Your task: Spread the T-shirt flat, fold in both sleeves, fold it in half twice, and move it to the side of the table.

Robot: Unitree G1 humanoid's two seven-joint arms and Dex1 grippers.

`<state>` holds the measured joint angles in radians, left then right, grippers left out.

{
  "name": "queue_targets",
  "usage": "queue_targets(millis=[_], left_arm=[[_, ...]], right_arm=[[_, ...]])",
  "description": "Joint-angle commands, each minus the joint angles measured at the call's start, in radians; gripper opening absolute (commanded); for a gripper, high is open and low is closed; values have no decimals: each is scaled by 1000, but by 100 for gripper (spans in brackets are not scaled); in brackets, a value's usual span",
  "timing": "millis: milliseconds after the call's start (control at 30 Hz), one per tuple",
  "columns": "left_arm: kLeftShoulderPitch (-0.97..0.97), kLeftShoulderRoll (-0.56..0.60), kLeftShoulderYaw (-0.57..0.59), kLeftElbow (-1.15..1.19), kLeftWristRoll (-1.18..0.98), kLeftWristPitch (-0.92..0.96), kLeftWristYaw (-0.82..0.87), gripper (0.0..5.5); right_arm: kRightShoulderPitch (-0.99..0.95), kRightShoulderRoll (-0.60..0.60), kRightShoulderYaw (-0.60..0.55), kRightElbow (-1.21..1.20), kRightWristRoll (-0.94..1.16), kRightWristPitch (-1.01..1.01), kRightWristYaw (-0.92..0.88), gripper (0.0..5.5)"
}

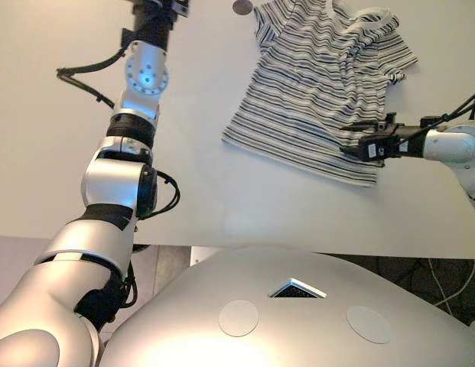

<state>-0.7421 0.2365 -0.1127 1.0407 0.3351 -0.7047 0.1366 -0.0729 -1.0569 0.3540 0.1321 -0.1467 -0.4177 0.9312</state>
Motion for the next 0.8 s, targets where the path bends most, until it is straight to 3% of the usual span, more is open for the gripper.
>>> queue_targets(millis=[33,300,600,800], left_arm=[[-69,-38,-104,67,105,27,2,359],[-114,-125,-255,137,225,34,34,359],[-75,-150,-306,217,239,67,43,359],[3,-144,-372,269,293,110,55,359]], right_arm=[[159,-91,51,125,-50,-15,101,231],[104,-94,-54,184,105,-83,85,231],[78,-10,-425,-165,877,46,330,231],[-15,109,-501,-241,893,133,243,231]])
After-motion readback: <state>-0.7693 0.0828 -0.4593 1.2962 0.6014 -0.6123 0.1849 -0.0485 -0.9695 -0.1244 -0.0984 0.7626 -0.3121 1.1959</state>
